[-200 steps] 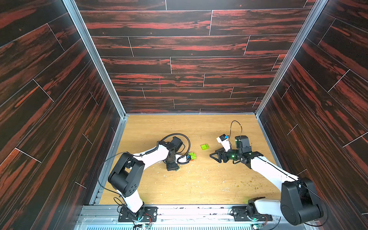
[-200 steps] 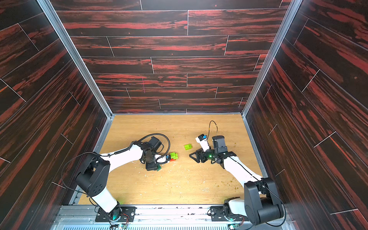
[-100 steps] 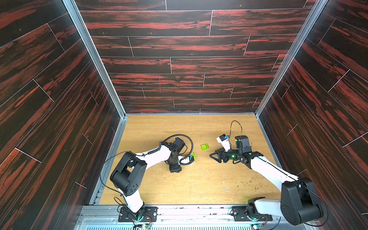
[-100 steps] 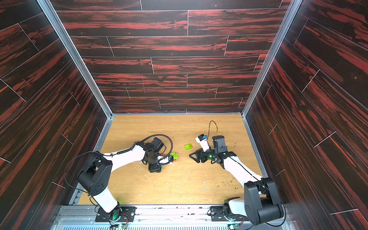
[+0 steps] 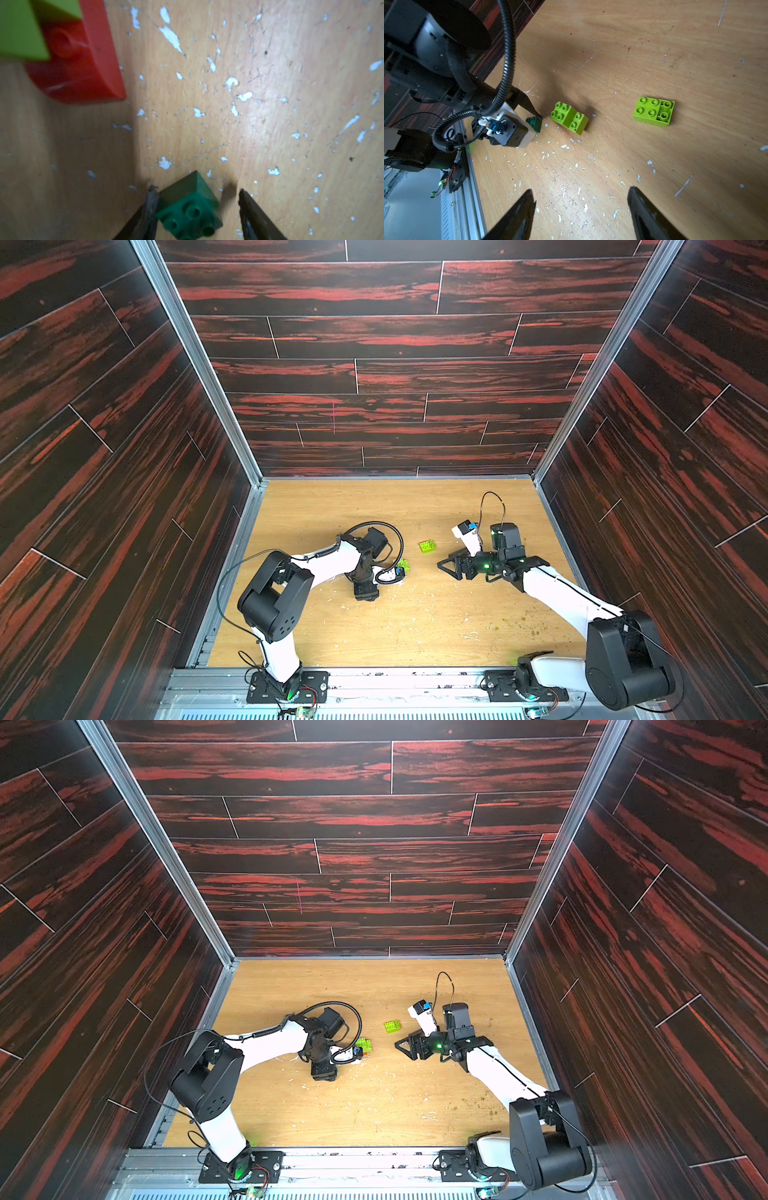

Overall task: Assemble the letter s with lego
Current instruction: Adjust the lego brick at the center of the board.

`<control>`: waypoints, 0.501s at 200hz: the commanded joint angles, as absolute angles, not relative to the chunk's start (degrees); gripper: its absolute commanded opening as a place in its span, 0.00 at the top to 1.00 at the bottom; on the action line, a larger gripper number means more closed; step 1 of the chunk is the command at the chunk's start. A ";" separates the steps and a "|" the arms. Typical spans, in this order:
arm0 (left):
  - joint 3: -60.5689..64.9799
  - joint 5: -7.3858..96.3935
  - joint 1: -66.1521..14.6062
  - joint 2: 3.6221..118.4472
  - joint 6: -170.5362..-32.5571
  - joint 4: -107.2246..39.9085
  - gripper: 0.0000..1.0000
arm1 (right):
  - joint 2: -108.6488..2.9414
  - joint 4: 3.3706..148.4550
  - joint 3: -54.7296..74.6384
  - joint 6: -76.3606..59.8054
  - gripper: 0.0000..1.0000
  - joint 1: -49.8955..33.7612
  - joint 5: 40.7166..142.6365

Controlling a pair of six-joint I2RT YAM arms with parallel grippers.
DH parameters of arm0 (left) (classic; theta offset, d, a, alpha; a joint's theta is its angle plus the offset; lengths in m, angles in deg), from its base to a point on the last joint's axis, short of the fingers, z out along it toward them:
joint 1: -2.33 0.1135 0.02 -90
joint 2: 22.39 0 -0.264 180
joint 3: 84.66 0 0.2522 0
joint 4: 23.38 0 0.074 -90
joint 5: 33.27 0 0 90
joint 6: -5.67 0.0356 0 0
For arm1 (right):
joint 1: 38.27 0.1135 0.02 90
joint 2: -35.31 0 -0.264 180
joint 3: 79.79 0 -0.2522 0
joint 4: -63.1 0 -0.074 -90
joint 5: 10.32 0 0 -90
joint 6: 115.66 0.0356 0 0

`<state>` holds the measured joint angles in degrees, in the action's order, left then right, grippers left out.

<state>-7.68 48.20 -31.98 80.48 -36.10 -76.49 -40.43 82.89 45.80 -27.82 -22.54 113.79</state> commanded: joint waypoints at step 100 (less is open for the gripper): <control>-8.37 49.71 -32.91 76.75 -39.93 -83.07 0.41 | -38.74 83.81 46.28 -27.68 0.27 -22.71 115.24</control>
<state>-7.81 49.38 -32.59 80.32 -38.77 -79.73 -40.43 82.91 45.80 -27.82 -22.54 114.00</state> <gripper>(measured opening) 0.587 0.733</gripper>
